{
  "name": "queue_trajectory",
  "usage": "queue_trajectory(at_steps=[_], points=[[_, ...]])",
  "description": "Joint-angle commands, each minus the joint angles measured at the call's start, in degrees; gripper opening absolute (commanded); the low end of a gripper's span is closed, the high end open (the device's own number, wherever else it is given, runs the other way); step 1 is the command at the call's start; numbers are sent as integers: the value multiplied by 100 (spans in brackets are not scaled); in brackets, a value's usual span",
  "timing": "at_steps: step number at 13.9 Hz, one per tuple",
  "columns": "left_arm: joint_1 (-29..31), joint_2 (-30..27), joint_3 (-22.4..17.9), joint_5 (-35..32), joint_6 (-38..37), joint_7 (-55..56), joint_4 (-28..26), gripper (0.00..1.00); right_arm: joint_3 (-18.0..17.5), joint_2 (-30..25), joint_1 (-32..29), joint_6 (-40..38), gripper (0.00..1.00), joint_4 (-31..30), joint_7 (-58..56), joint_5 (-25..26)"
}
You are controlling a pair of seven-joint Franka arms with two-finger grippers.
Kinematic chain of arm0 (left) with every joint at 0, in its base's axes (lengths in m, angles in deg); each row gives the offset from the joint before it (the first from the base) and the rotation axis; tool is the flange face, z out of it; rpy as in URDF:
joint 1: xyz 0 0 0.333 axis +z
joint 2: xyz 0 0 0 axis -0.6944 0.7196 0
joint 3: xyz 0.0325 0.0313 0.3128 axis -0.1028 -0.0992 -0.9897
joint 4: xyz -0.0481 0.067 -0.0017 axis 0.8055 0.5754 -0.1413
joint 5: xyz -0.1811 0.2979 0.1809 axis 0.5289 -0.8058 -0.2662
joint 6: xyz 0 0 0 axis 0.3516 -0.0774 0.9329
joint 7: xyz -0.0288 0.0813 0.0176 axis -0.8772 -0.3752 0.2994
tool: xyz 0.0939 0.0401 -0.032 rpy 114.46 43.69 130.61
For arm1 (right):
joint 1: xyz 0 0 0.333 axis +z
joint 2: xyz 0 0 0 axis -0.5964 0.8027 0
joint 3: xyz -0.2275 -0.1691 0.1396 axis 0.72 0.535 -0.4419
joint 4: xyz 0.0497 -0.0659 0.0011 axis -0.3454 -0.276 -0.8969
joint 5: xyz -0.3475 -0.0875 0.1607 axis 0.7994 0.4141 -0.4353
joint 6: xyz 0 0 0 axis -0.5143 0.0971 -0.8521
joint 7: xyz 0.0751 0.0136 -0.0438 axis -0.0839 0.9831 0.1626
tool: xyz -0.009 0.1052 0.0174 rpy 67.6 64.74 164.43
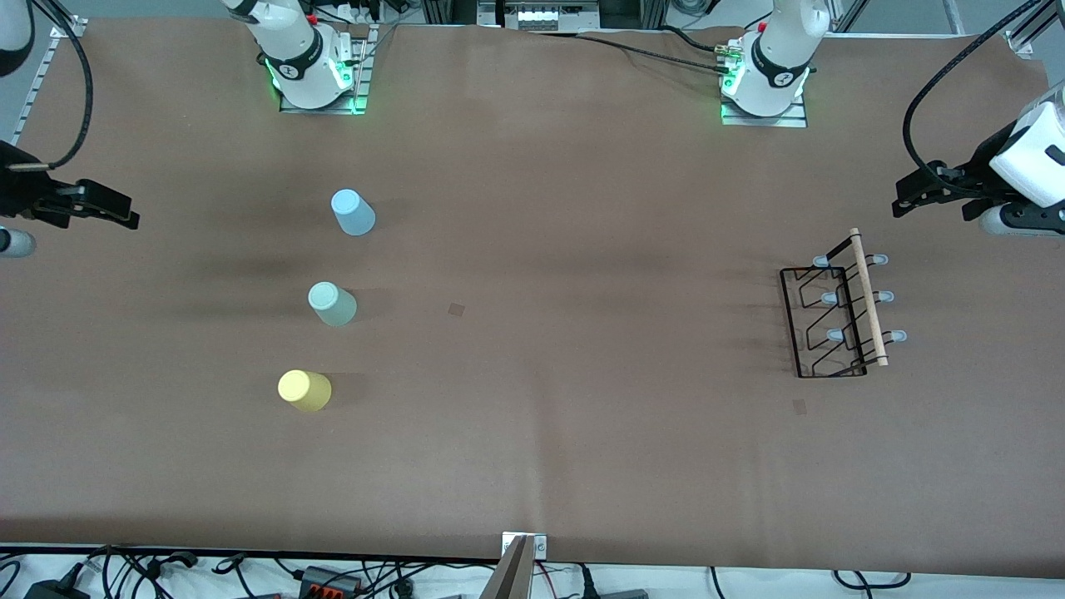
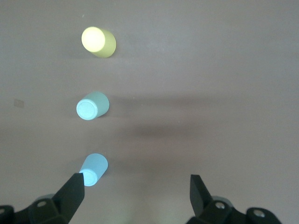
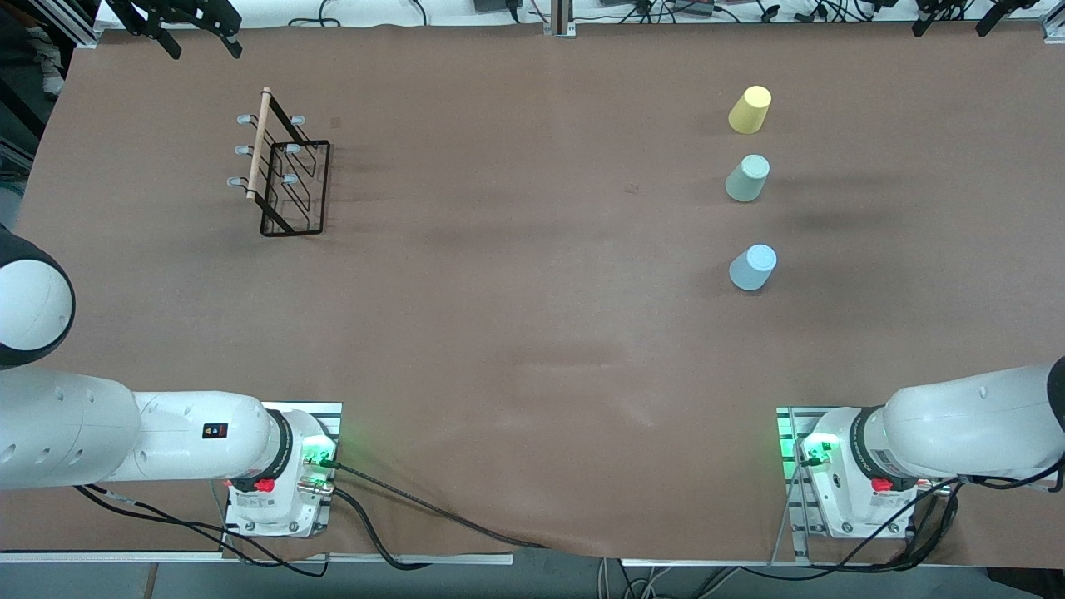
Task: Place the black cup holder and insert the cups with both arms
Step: 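Reach the right gripper toward the teal cup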
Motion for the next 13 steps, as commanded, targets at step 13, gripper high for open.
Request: queue_trajectory(at_steps=[13], points=[[-39, 427, -42, 93, -547, 6, 36, 100, -429, 461, 705, 3157, 100, -2335, 916, -107]])
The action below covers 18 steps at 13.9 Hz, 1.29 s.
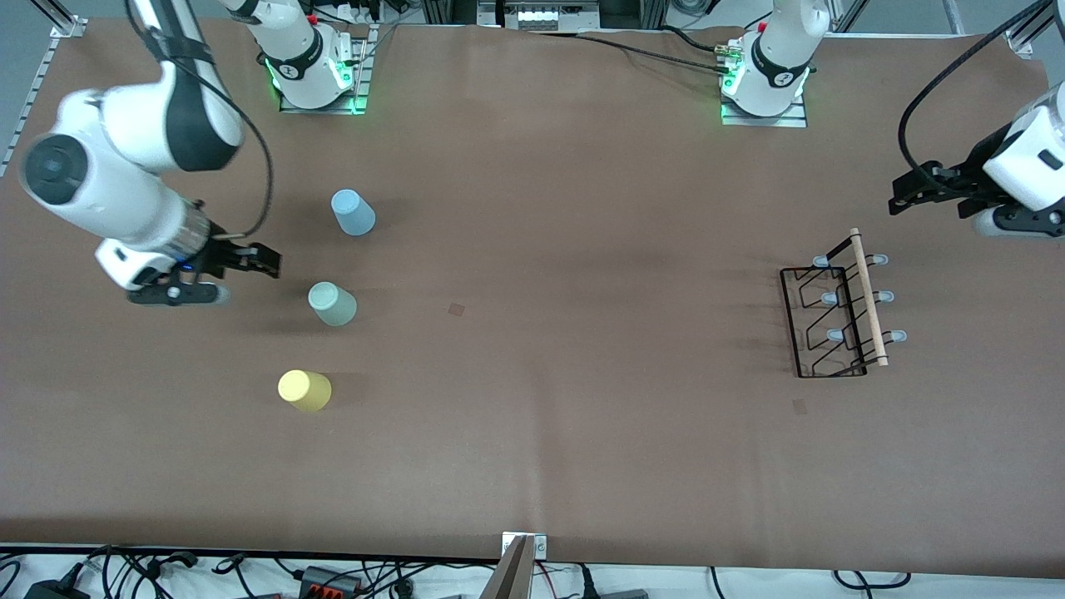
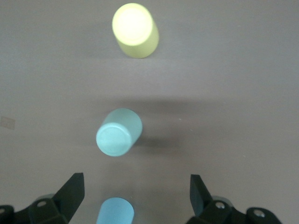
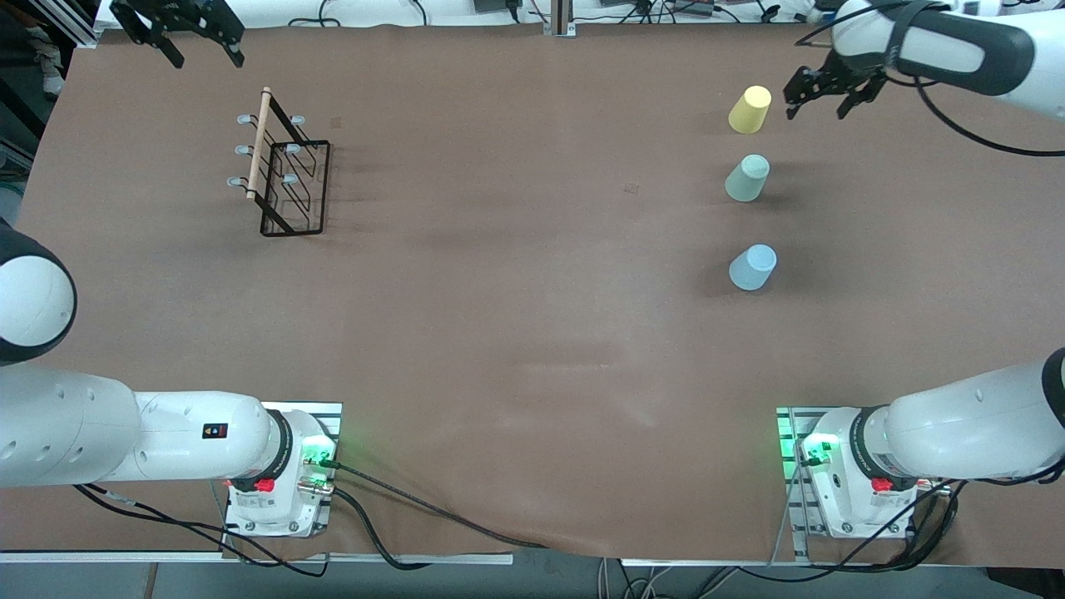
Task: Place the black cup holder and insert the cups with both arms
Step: 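Grasp the teal cup with the right gripper while the left gripper grasps the holder handle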
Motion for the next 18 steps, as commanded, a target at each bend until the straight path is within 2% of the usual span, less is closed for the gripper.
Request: queue_trajectory(at_steps=[1, 3, 6, 8, 10, 14, 16, 18], points=[[-10, 455, -39, 66, -230, 4, 44, 100, 15, 173, 65, 75, 100, 77, -16, -39], [69, 763, -82, 22, -99, -39, 35, 100, 15, 331, 178, 389, 100, 52, 45, -56], [122, 940, -74, -294, 1171, -92, -489, 100, 15, 603, 372, 1180, 100, -132, 414, -56], [131, 941, -74, -452, 2138, -145, -1026, 100, 15, 665, 399, 1855, 100, -474, 424, -39], [140, 949, -83, -505, 2764, -285, -1334, 100, 15, 736, 373, 2358, 100, -782, 441, -48], [289, 949, -74, -505, 4003, -303, -2028, 100, 15, 789, 390, 2474, 100, -1082, 661, -48], [377, 1010, -74, -505, 4487, -294, -2231, 93, 15, 832, 399, 2562, 100, -1126, 652, -48], [386, 1116, -74, -505, 4629, -303, -2232, 82, 15, 920, 399, 2719, 100, -1126, 652, -48]])
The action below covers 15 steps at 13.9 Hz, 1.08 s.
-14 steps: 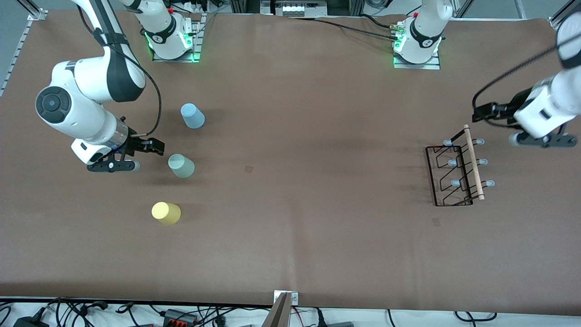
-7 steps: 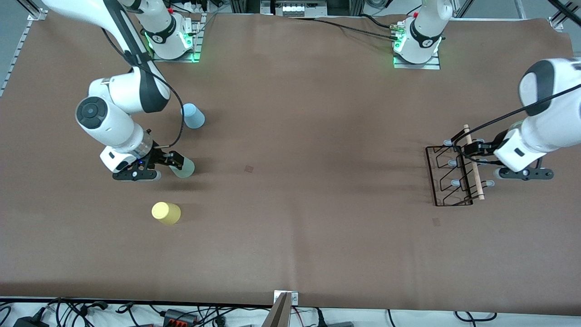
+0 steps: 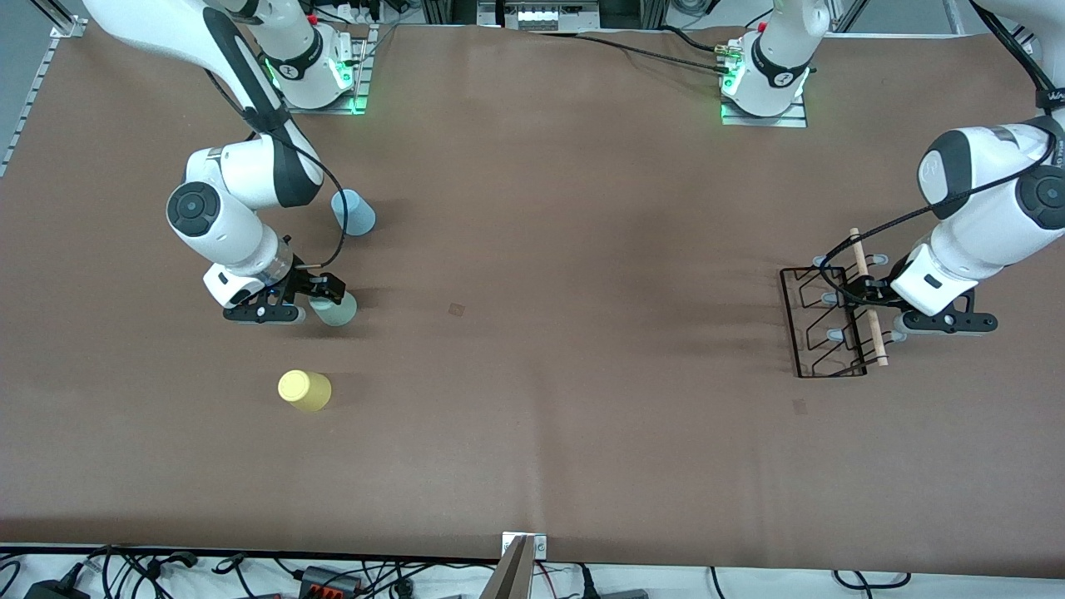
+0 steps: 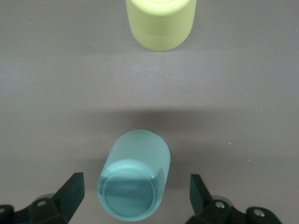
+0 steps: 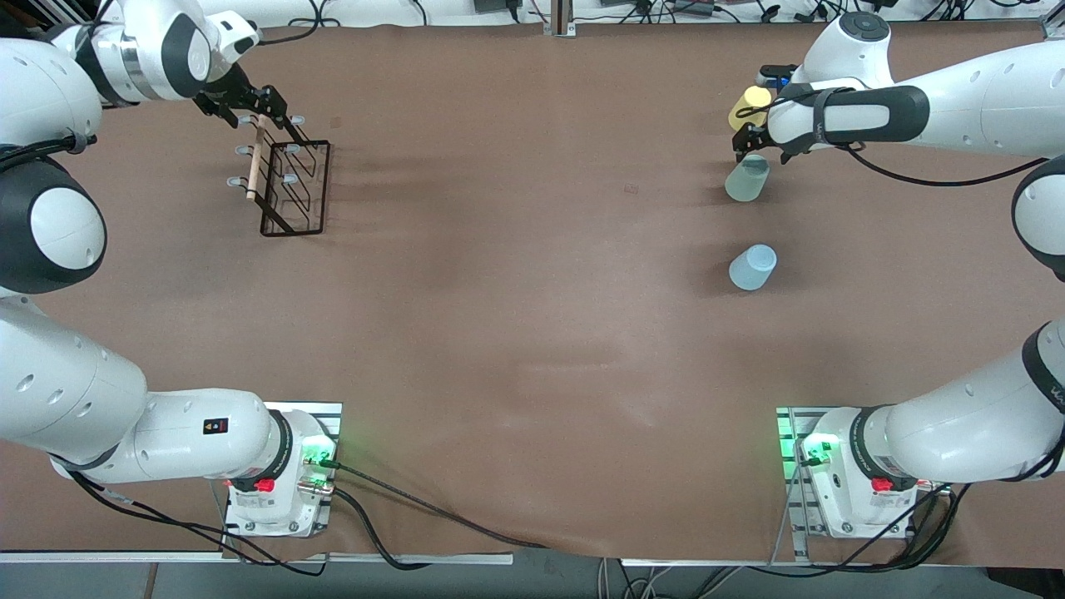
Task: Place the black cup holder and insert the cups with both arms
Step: 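Grasp the teal cup with the right gripper while the left gripper grasps the holder handle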
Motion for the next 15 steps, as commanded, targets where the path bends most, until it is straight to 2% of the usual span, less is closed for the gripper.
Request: queue_trajectory(at_steps=[1, 3, 7, 9, 13, 15], points=[[27, 28, 6, -99, 278, -101, -105, 76, 5, 60, 35, 340, 100, -119, 78, -47], [18, 37, 15, -99, 296, -92, -105, 61, 5, 157, 35, 499, 100, -119, 87, -47], [18, 98, 15, -99, 270, -92, -105, 40, 5, 245, 35, 587, 100, -102, 87, -47], [27, 98, 15, -99, 261, -92, -96, 24, 5, 254, 52, 579, 100, -119, 87, -47], [27, 90, 15, -99, 182, -30, -52, 10, 5, 228, 61, 579, 100, -294, 87, -47], [27, 90, 15, -99, 112, -13, 18, 6, 5, 219, 70, 570, 100, -313, 87, -47]])
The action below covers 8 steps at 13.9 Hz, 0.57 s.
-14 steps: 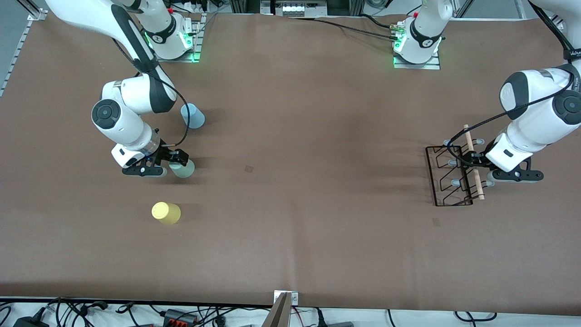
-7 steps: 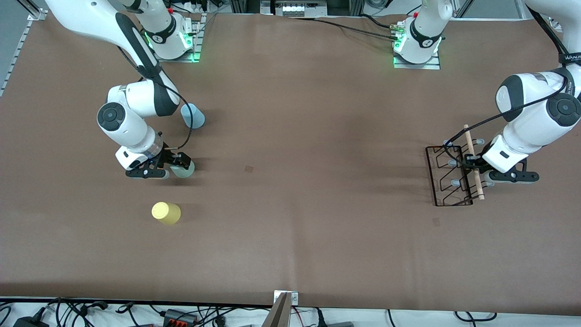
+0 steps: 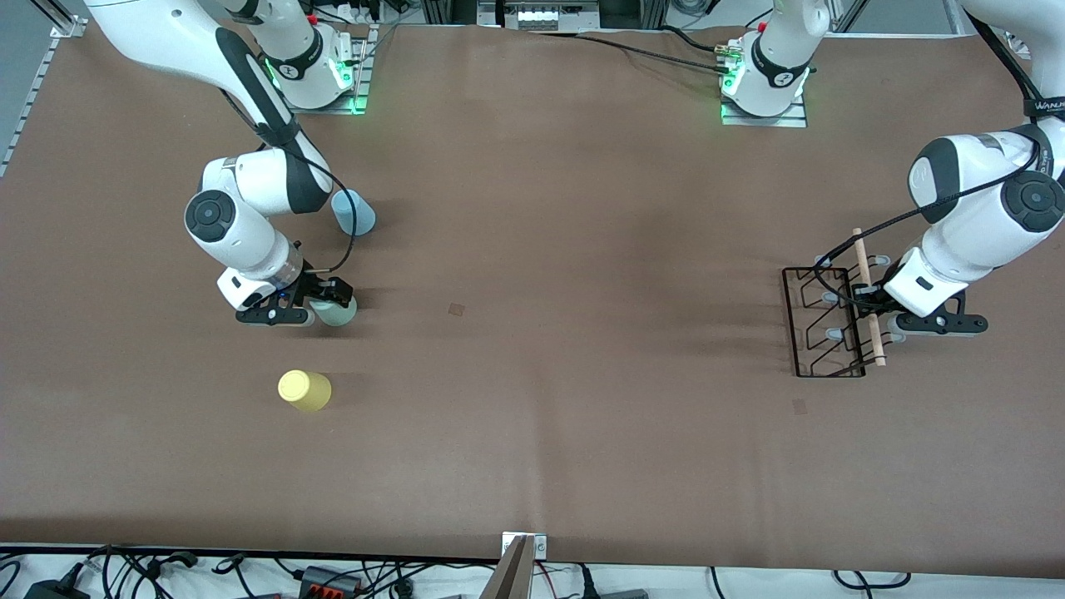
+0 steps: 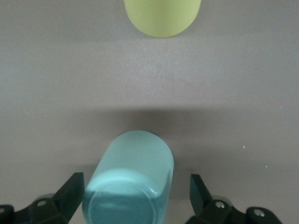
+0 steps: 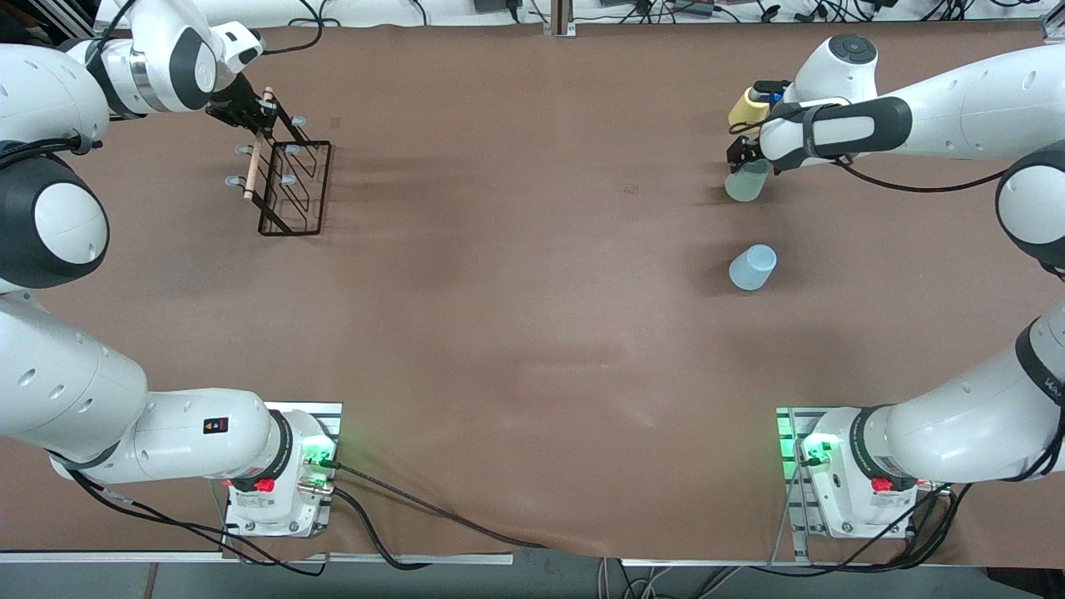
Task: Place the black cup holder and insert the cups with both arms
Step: 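Slide the black wire holder toward the table middle with the left gripper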
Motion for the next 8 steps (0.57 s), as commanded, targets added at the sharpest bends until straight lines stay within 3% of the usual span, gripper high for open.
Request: queue_trajectory(at_steps=[1, 8], points=[[17, -11, 9, -98, -120, -2, 190, 4, 11, -102, 48, 122, 100, -163, 78, -47], [-412, -11, 141, -28, -2149, 216, 1358, 1, 11, -102, 57, 122, 99, -163, 78, -47]])
